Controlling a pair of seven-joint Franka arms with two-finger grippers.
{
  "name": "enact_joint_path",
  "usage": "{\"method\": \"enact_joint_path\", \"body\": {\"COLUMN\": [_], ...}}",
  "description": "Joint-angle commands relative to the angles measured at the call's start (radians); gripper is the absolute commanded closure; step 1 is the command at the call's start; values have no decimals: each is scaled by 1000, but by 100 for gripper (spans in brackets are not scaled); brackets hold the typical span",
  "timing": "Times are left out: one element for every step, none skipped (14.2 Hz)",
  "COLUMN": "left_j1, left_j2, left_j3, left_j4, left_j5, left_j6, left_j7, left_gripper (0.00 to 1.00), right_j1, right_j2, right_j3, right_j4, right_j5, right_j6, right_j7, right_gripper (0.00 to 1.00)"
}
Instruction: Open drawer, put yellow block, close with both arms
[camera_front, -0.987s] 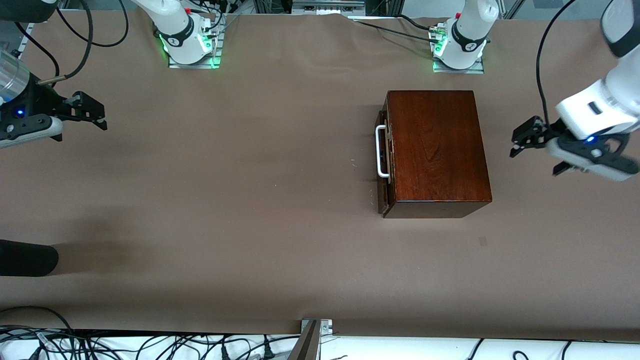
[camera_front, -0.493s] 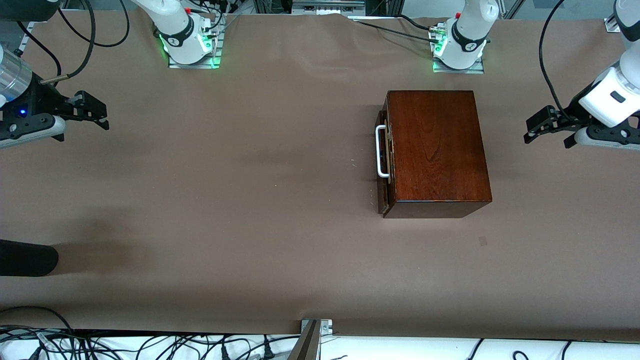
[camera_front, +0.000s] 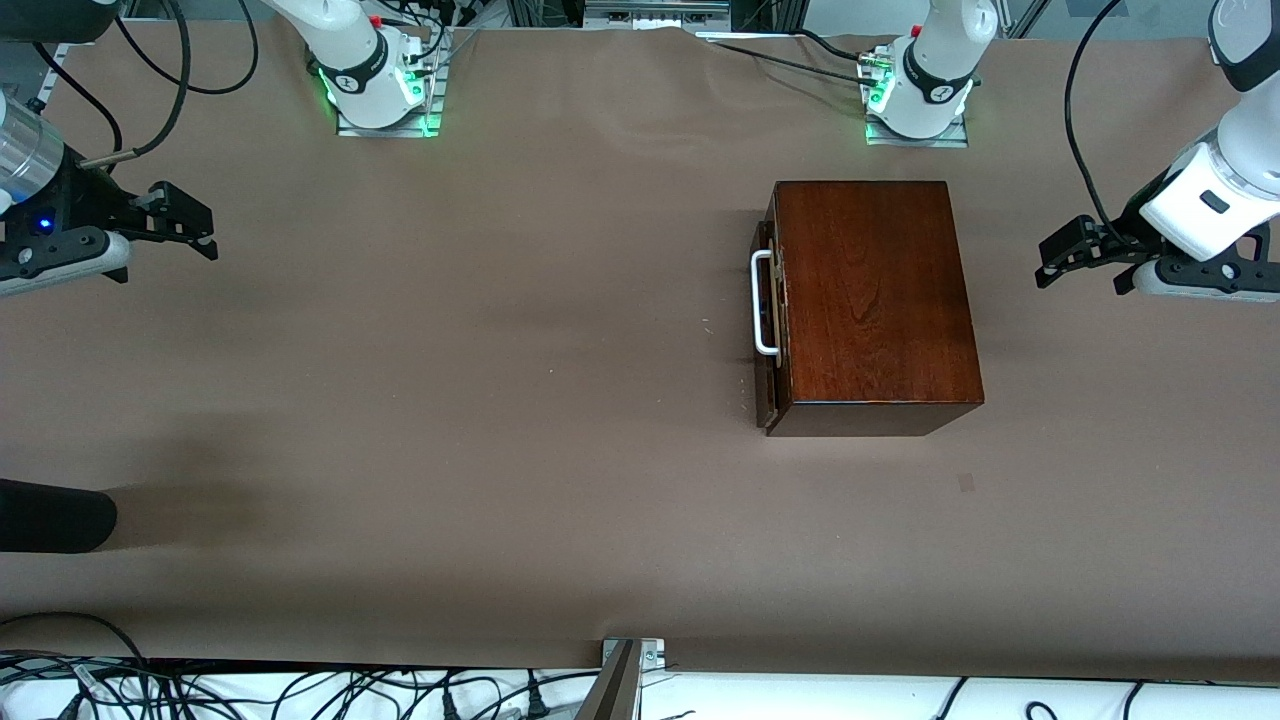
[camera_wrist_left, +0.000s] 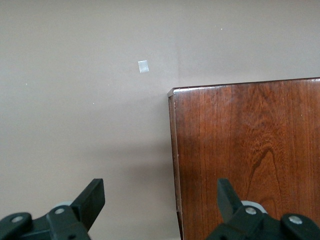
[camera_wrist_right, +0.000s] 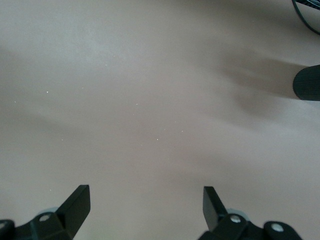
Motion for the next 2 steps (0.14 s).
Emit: {"method": "enact_joint_path", "body": {"left_j1": [14, 14], "left_j2": [-19, -19], "left_j3": [-13, -13], "left_j4": [-13, -14], "left_j5": [-6, -6], "left_j6": [-8, -8], "left_j7": [-2, -2], "left_gripper": [0, 0], "right_j1": [1, 1], "right_j2": [-3, -3], "right_j3": [-3, -3], "right_j4": [9, 9], "right_j5": [12, 12], "right_j6": [-7, -6], "right_j7": [8, 8], "right_gripper": [0, 0]}}
